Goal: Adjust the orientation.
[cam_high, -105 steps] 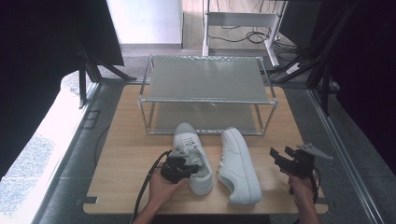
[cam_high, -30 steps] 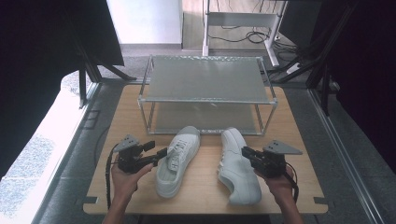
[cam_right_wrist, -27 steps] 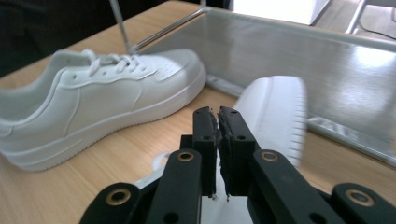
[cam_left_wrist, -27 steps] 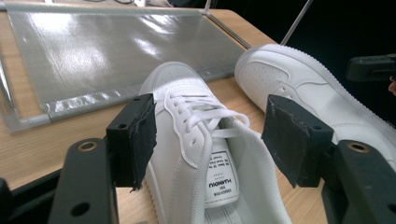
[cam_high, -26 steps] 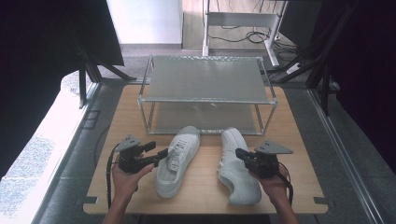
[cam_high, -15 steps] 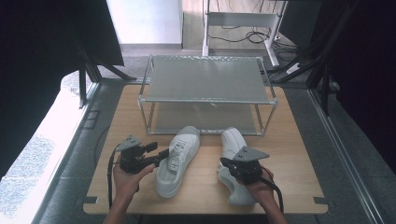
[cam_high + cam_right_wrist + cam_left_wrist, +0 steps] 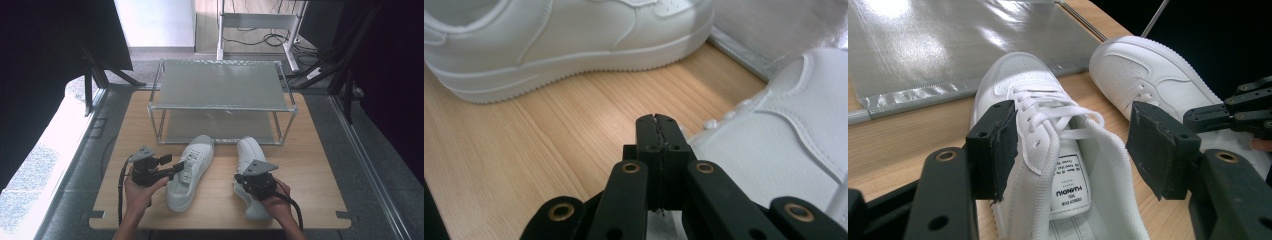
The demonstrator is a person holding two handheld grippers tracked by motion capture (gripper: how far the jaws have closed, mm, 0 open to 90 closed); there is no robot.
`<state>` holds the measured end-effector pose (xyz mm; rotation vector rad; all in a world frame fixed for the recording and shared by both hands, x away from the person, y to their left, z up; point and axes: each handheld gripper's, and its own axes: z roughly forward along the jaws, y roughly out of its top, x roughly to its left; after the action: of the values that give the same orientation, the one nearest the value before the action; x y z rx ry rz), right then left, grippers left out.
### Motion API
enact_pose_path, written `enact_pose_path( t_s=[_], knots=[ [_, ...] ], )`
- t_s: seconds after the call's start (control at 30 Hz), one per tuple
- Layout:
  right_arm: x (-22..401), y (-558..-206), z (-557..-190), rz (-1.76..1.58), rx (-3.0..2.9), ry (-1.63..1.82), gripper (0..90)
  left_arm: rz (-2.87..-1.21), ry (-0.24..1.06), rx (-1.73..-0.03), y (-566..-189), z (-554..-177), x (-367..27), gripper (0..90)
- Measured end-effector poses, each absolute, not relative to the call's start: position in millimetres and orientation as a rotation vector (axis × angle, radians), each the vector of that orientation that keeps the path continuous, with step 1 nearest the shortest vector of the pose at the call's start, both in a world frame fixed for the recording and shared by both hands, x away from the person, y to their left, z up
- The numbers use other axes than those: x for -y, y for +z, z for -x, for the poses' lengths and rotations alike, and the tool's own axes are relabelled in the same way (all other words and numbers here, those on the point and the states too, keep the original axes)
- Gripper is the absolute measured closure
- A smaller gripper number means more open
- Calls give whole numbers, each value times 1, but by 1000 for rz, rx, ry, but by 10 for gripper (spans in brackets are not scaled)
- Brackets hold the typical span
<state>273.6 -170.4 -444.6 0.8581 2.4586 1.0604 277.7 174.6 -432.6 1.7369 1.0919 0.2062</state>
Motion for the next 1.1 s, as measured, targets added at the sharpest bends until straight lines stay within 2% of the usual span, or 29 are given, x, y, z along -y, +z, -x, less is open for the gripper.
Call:
enact_pose_path(
  t_s=[0.8,1.1],
  knots=[
    [193,-437,-275,-942,-2407,1083,900,-1756,178,-1123,-433,-279,-180,365],
    [221,-427,-275,-1017,-2311,1097,900,-1772,149,-1137,-436,-281,-178,366]
  ],
)
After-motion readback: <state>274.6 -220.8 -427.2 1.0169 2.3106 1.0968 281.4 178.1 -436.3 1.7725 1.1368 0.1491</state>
